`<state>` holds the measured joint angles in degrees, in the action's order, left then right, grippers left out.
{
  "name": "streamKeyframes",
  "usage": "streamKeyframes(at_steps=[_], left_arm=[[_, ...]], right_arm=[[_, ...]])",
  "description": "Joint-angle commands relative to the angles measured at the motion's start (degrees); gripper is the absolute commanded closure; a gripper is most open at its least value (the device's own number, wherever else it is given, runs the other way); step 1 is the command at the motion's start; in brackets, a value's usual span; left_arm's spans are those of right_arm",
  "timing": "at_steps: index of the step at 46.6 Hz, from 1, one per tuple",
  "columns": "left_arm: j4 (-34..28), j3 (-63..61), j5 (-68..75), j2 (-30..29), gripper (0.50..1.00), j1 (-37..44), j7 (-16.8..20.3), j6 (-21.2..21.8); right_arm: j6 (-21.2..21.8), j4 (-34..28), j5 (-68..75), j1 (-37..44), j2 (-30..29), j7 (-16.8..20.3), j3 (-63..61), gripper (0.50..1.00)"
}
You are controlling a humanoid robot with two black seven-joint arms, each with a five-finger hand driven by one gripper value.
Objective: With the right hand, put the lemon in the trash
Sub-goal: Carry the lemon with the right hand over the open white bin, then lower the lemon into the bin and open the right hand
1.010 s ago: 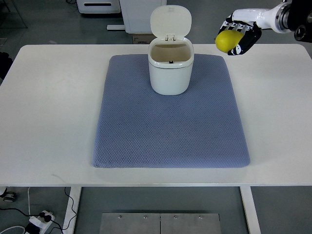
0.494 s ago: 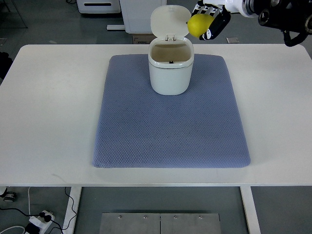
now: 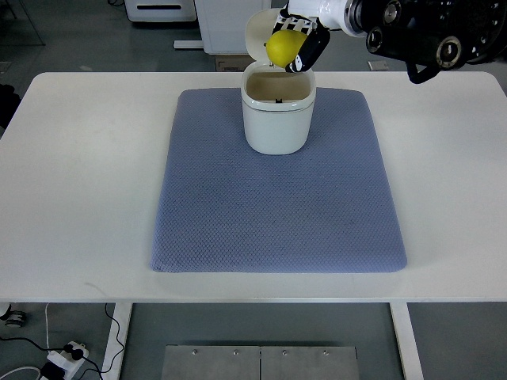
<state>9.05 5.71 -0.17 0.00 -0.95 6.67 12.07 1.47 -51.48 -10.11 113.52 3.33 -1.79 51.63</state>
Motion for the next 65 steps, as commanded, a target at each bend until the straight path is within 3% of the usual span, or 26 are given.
streamKeyframes(at_steps=[1,60,65], left_arm=[[0.0,0.0,0.0,0.0,0.5,-0.02,0.01,-0.02],[0.0,0.0,0.0,0.0,0.5,-0.02,0.01,0.06],[0.0,0.0,0.0,0.0,0.5,-0.02,0.01,-0.02]], right_arm=[[0.03,1.03,0.0,-0.4,-0.87,0.12,-0.12,1.0],[-0.06,9.29,-0.08,-9.55,-3.33,0.73,-3.46,1.0],[-0.06,9.64,-0.08,-9.63,-3.33,0.64,-3.46,0.938]])
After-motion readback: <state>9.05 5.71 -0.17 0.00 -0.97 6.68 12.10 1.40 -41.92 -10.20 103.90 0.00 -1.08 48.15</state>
